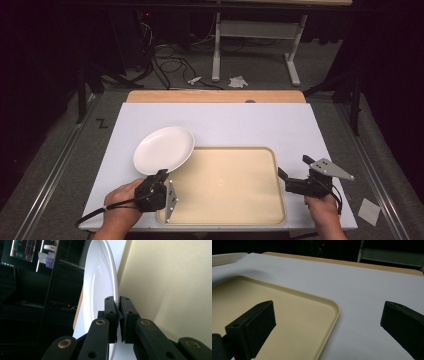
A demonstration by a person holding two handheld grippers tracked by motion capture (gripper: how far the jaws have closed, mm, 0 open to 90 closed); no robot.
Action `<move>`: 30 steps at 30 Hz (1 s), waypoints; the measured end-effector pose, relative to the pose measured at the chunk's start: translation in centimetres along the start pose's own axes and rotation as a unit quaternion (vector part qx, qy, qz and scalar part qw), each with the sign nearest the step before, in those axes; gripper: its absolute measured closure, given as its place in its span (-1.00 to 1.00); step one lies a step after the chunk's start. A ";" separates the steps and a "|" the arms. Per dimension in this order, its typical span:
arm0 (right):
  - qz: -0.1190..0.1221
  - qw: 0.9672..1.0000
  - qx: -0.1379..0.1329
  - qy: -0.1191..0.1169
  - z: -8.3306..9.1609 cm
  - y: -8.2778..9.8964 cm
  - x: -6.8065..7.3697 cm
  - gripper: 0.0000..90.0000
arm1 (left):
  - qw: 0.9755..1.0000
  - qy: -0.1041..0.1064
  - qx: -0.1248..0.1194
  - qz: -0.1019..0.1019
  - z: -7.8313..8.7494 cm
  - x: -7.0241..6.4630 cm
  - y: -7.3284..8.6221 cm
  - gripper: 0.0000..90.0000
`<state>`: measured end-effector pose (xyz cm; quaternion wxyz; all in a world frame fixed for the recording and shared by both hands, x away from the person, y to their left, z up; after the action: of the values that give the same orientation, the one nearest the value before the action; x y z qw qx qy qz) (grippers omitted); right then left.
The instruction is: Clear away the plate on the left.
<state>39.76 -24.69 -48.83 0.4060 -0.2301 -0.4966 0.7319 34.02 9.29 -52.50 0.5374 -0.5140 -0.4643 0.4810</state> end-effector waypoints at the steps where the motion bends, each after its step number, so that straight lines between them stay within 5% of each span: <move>1: -0.001 1.000 -0.003 0.001 0.1 0.0 0.0 -0.99 | 1.000 0.000 0.000 0.000 0.0 0.0 0.0 0.90; 5: -0.001 1.000 -0.002 0.001 0.1 0.0 0.0 -0.99 | 1.000 0.009 0.003 0.021 0.6 -1.7 0.0 0.90; 20: 0.006 1.000 0.000 -0.002 -0.2 0.1 0.0 -0.99 | 0.998 0.067 -0.006 0.019 1.6 -6.5 -0.8 0.90; 30: 0.003 1.000 0.000 0.000 -0.1 0.1 0.0 -0.99 | 0.995 0.096 0.001 0.014 2.3 -8.4 -0.5 0.90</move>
<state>39.85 -24.66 -48.95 0.4040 -0.2308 -0.4959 0.7332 30.90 1.15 -51.94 0.5731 -0.5637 -0.4032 0.4373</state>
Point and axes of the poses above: each handheld gripper's, and its own axes: z roughly backward along the jaws, y roughly out of its underside, x roughly to its left, the point moved 7 cm from there along -z, roughly forward along the jaws, and after that the axes turned 6 degrees about -y, right-handed, at the moved point
